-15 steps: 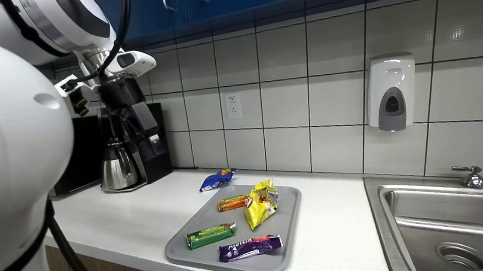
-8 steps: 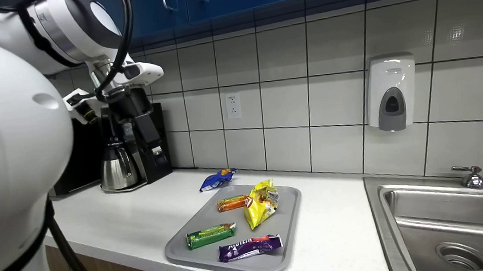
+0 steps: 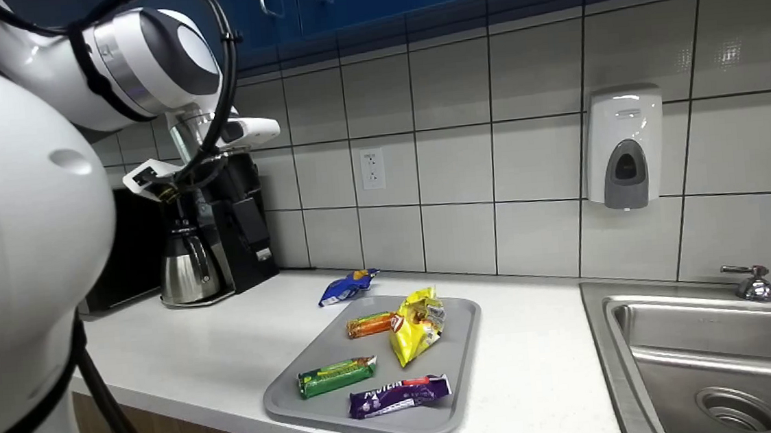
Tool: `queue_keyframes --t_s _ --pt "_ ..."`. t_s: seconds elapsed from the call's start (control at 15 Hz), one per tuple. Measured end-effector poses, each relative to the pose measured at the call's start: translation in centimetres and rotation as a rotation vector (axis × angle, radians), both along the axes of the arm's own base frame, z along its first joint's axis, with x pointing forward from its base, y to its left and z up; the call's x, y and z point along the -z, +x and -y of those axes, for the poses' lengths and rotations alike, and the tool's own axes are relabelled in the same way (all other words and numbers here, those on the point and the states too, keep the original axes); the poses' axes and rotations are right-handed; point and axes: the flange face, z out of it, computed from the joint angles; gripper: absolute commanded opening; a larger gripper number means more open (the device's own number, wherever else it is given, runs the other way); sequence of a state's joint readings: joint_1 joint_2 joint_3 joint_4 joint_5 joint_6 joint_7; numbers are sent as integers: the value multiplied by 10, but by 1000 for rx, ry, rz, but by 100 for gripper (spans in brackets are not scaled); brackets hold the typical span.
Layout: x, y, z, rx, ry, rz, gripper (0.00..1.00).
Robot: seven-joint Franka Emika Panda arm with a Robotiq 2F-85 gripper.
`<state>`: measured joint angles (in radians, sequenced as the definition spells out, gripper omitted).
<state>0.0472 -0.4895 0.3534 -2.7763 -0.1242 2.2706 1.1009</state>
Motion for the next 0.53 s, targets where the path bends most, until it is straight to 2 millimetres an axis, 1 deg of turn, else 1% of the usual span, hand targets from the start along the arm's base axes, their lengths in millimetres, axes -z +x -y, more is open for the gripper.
queue_keyframes --t_s 0.53 --pt "23 25 21 29 63 32 100"
